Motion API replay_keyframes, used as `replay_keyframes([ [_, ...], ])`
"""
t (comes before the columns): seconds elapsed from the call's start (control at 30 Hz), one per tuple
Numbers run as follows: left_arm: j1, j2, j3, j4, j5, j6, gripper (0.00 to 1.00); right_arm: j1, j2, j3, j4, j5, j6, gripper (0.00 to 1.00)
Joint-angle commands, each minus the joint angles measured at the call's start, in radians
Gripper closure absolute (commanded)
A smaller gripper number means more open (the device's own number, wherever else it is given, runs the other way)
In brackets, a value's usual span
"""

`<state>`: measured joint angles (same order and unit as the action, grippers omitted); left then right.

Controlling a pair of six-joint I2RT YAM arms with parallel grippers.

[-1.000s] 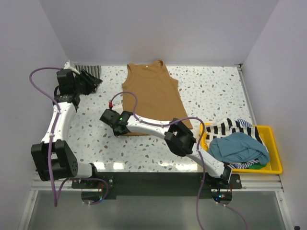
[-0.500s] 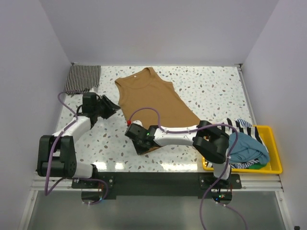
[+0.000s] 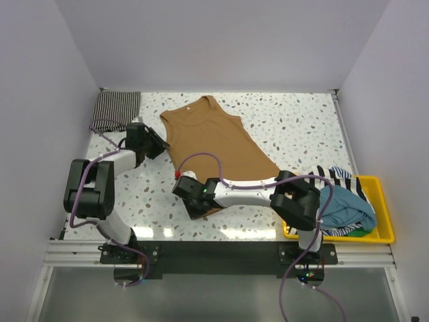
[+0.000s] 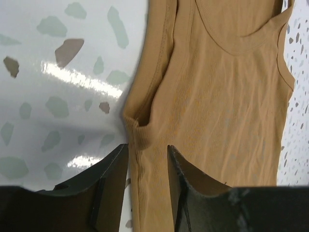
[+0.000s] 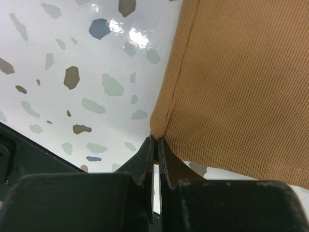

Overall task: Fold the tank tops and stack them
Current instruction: Fold the tank top

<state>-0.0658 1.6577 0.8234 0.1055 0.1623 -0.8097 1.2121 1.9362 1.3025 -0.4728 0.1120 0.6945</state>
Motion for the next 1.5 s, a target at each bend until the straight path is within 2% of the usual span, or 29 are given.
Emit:
replay_keyframes([
  [0.0, 0.000, 0.062, 0.057, 0.108, -0.007, 0.037, 0.57, 0.013, -0.011, 0.058, -0.038, 0.008, -0.016, 1.00],
  [0.3, -0.002, 0.148, 0.079, 0.099, -0.012, 0.037, 0.65, 0.015, 0.001, 0.101, -0.056, 0.015, -0.021, 1.00],
  [0.37, 0.000, 0.152, 0.088, 0.088, -0.029, 0.040, 0.74, 0.014, 0.013, 0.113, -0.066, 0.011, -0.023, 1.00],
  [0.4, 0.000, 0.151, 0.091, 0.065, -0.058, 0.041, 0.83, 0.017, 0.018, 0.130, -0.069, 0.002, -0.024, 1.00],
  [0.5, 0.001, 0.131, 0.106, 0.004, -0.115, 0.037, 0.93, 0.032, 0.044, 0.179, -0.076, -0.008, -0.029, 1.00],
  [0.67, 0.021, 0.083, 0.163, -0.104, -0.274, 0.030, 1.00, 0.061, 0.102, 0.271, -0.089, -0.069, -0.032, 1.00],
  [0.7, 0.035, 0.079, 0.172, -0.171, -0.302, 0.029, 1.00, 0.064, 0.112, 0.294, -0.075, -0.087, -0.029, 1.00],
  [0.8, 0.060, 0.054, 0.206, -0.233, -0.331, 0.037, 1.00, 0.069, 0.135, 0.340, -0.061, -0.143, -0.029, 1.00],
  [1.03, 0.063, 0.030, 0.299, -0.305, -0.372, 0.078, 1.00, 0.066, 0.101, 0.379, -0.055, -0.186, -0.042, 1.00],
  [1.27, 0.038, 0.088, 0.378, -0.351, -0.348, 0.096, 1.00, 0.035, 0.057, 0.325, -0.047, -0.183, -0.049, 1.00],
  [1.47, -0.005, 0.116, 0.416, -0.360, -0.353, 0.095, 1.00, -0.012, -0.020, 0.195, -0.007, -0.172, -0.032, 1.00],
])
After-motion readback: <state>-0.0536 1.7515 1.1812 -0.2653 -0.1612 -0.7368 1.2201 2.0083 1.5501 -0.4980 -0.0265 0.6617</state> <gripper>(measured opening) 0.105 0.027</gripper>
